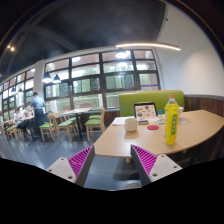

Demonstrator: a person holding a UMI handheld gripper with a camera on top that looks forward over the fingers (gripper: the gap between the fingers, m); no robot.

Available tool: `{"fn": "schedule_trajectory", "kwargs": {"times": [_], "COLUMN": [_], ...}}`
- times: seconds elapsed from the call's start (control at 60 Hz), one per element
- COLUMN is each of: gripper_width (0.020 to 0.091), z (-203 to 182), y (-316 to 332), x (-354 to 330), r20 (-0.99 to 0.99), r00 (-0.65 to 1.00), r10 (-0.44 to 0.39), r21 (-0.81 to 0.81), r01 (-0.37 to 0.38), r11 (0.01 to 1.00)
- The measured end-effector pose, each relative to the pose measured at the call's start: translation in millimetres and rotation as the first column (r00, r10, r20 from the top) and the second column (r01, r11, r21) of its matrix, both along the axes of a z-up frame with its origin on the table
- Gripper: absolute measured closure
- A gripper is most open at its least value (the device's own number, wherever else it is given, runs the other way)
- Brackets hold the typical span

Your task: Pour water

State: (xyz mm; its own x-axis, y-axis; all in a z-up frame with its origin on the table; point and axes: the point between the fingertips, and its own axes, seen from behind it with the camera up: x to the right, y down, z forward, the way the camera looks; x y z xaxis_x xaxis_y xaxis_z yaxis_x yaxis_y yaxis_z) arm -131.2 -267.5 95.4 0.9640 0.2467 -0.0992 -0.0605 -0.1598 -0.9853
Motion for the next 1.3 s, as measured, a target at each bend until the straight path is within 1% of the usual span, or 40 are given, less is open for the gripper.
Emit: {"fn": "schedule_trajectory", "kwargs": {"times": [0.15,0.217,0.233,0.283,0.35,0.4,0.467,0.567,0.6,0.633,0.717,0.783,0.8,0.817,0.867,0.917,0.933,0.95,1.0,1.017,1.033,1.133,1.217,1.25,1.3], "gripper_width": [0.0329,0.033,0.0332,0.0333,0.0331,0.0328,0.0329,0.0328,0.0329,0.0331,0.034,0.0379,0.0378,0.048,0.0654,0.0699,0.0687,0.0736,0.0795,0.0796,0.0819,0.0823,0.0821,0.0821,0.0821], "z": [3.5,-0.6,-0.1,0.9,-1.5,-2.8,-6.1,-4.4,-3.7,-3.2,1.8,-0.8,-2.1,-3.8,-14.7,-12.8,-12.4,-11.5,-9.6,-8.6,-6.8,-8.0,-8.7,-2.7,16.3], "y": [12.0,27.7,16.7,36.8,51.3,72.7,98.4,145.7,161.5,179.3,218.8,238.2,241.7,244.9,252.8,254.7,253.4,253.5,254.1,254.3,255.7,255.3,254.9,256.0,267.5], "x": [51.6,81.6,81.1,115.1,137.5,164.6,183.6,220.3,221.9,231.9,236.5,239.9,242.1,244.3,250.5,251.9,253.4,254.4,254.1,252.7,250.2,250.3,255.5,259.7,267.4], "r20": [0.021,0.029,0.033,0.046,0.069,0.08,0.099,0.127,0.136,0.141,0.148,0.128,0.122,0.117,0.117,0.066,0.055,0.054,0.074,0.074,0.075,0.088,0.14,0.175,0.26], "r00": [0.994,0.985,0.981,0.973,0.957,0.948,0.934,0.916,0.91,0.91,0.924,0.923,0.922,0.92,0.915,0.91,0.906,0.902,0.9,0.903,0.905,0.905,0.897,0.886,0.862], "r10": [-0.105,-0.169,-0.189,-0.227,-0.283,-0.309,-0.343,-0.38,-0.392,-0.389,-0.353,-0.363,-0.368,-0.373,-0.387,-0.41,-0.42,-0.428,-0.43,-0.424,-0.419,-0.416,-0.419,-0.428,-0.435], "r21": [0.013,0.01,0.009,0.009,0.015,0.012,0.012,0.032,0.045,0.058,0.091,0.081,0.076,0.069,0.031,0.043,0.053,0.064,0.097,0.108,0.117,0.121,0.109,0.115,0.136], "r01": [0.105,0.168,0.189,0.227,0.282,0.309,0.343,0.38,0.39,0.384,0.343,0.355,0.361,0.367,0.386,0.408,0.418,0.425,0.422,0.416,0.409,0.405,0.407,0.414,0.414], "r11": [0.994,0.986,0.982,0.974,0.959,0.951,0.939,0.925,0.92,0.921,0.935,0.931,0.93,0.927,0.922,0.912,0.907,0.903,0.901,0.903,0.905,0.907,0.907,0.903,0.9]}}
